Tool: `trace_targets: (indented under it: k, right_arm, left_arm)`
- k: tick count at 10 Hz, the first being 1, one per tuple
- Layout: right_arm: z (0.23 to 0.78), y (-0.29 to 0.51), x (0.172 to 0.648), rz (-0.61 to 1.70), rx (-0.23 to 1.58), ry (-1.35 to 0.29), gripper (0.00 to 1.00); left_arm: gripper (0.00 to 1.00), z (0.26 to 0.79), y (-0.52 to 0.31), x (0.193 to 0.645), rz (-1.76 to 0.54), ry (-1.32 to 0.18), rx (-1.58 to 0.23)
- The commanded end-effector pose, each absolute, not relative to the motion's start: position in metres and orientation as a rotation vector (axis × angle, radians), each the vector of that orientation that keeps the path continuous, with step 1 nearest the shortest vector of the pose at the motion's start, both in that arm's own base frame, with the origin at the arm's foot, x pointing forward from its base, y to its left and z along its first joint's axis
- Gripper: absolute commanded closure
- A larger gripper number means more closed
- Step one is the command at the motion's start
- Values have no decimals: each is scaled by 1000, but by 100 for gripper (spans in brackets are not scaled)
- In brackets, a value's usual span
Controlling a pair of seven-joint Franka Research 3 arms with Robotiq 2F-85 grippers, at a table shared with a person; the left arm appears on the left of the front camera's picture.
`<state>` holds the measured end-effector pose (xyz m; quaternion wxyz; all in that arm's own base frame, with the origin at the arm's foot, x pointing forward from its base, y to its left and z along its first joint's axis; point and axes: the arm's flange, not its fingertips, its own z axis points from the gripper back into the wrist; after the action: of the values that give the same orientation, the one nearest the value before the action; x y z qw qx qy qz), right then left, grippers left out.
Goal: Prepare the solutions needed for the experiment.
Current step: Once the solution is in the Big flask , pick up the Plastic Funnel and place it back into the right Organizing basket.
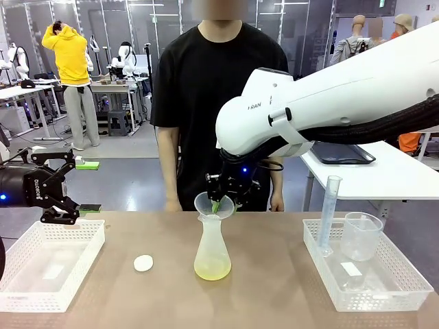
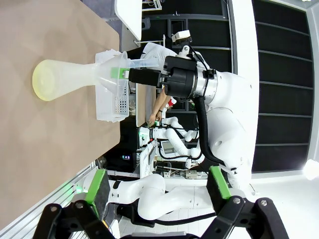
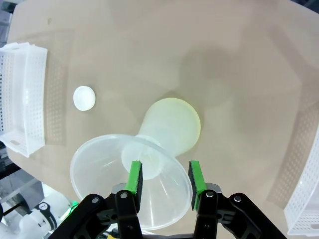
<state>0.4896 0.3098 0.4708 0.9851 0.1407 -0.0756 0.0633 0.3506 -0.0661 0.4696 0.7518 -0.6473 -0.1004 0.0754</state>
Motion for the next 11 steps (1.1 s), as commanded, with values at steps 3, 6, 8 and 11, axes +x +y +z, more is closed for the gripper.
trace_targets:
  k: [3, 6, 8, 11]
  right_arm:
    - [471, 295, 482, 126, 338, -165, 83]
    - [475, 286, 478, 115, 339, -164, 100]
    - [480, 280, 476, 107, 345, -180, 100]
    - [485, 277, 475, 106, 372, -173, 100]
  left_arm:
    - [0, 472, -68, 350, 171, -216, -1433]
    - [0, 472, -68, 350, 171, -216, -1433]
    - [0, 472, -68, 350, 171, -216, -1433]
    - [0, 472, -68, 350, 171, -216, -1433]
